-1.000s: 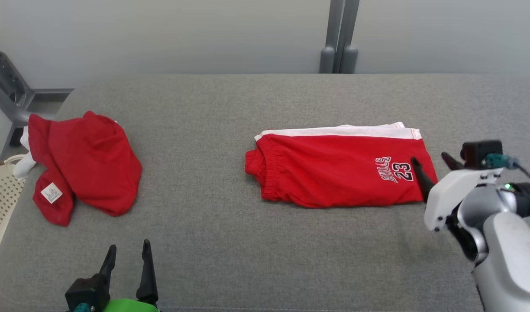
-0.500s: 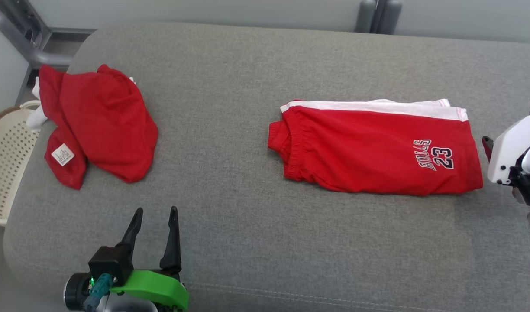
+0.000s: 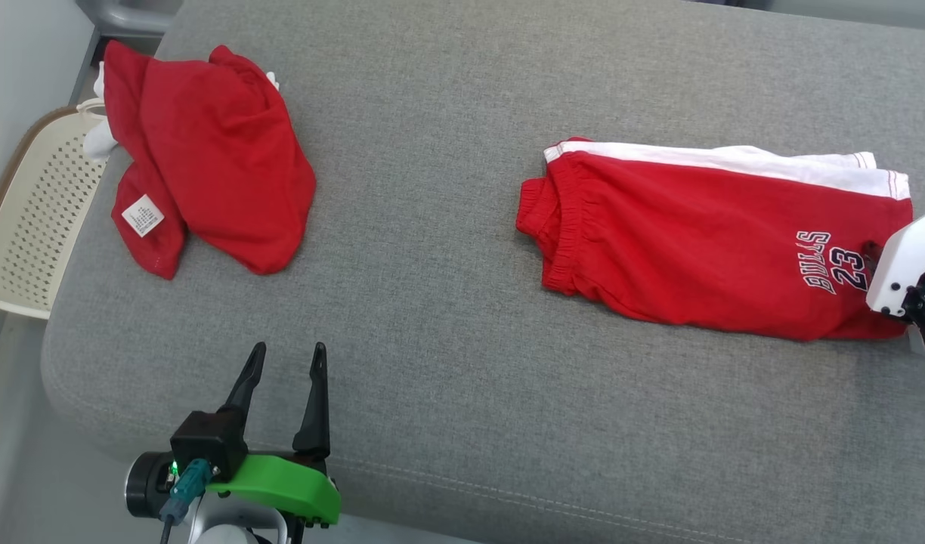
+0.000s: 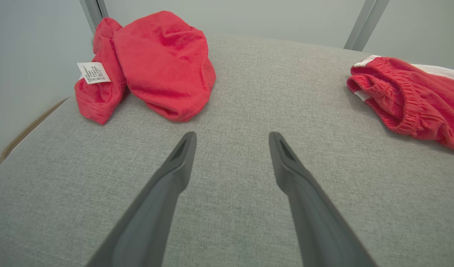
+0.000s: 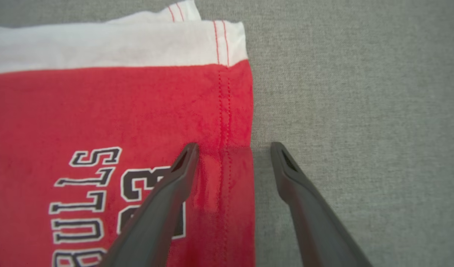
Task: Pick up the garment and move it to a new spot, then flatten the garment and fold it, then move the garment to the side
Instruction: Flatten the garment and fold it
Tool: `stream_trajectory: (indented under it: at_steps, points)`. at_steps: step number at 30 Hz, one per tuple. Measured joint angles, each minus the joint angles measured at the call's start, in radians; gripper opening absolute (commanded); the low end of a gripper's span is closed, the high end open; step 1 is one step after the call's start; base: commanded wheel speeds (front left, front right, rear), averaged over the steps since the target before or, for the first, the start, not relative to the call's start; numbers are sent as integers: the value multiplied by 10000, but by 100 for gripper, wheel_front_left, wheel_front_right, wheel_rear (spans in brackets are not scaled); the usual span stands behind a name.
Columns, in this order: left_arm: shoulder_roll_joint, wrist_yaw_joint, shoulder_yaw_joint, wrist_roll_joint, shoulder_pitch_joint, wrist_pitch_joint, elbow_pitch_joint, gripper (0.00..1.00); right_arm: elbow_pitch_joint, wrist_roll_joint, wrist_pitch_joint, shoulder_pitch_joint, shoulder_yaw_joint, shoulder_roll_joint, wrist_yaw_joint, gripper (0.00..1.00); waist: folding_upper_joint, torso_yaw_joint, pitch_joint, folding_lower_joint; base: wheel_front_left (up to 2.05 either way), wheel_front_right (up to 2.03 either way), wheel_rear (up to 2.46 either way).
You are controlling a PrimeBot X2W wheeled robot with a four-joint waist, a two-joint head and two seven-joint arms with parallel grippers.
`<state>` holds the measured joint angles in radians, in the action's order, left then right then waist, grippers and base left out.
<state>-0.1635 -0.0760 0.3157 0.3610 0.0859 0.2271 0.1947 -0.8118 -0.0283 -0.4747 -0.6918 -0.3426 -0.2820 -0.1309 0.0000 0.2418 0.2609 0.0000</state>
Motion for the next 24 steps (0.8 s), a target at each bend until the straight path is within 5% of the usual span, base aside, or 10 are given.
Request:
stream_trajectory:
  at_steps: [9,10,11,12,14,24]
  points:
    - [0,6,77,44,75,0,36,100,-775,337,96,-618,-472,334,25,100,0,305,106,0,0,0,0]
    - [2,-8,81,61,73,0,44,100,-851,376,81,-672,-468,366,27,92,0,320,95,0,0,0,0]
    - [0,-25,88,63,73,0,54,100,-913,431,38,-721,-468,372,27,55,0,335,82,0,0,0,0]
    - [4,-31,100,67,73,-2,67,100,-965,466,17,-739,-464,366,25,29,0,353,64,0,0,0,0]
    - [12,-31,128,81,70,-6,92,100,-1108,568,-6,-773,-445,337,17,0,0,391,8,0,0,0,0]
    - [-59,-42,142,182,-51,-13,109,100,-1440,993,2,-859,-518,288,-8,0,0,487,-211,0,0,0,0]
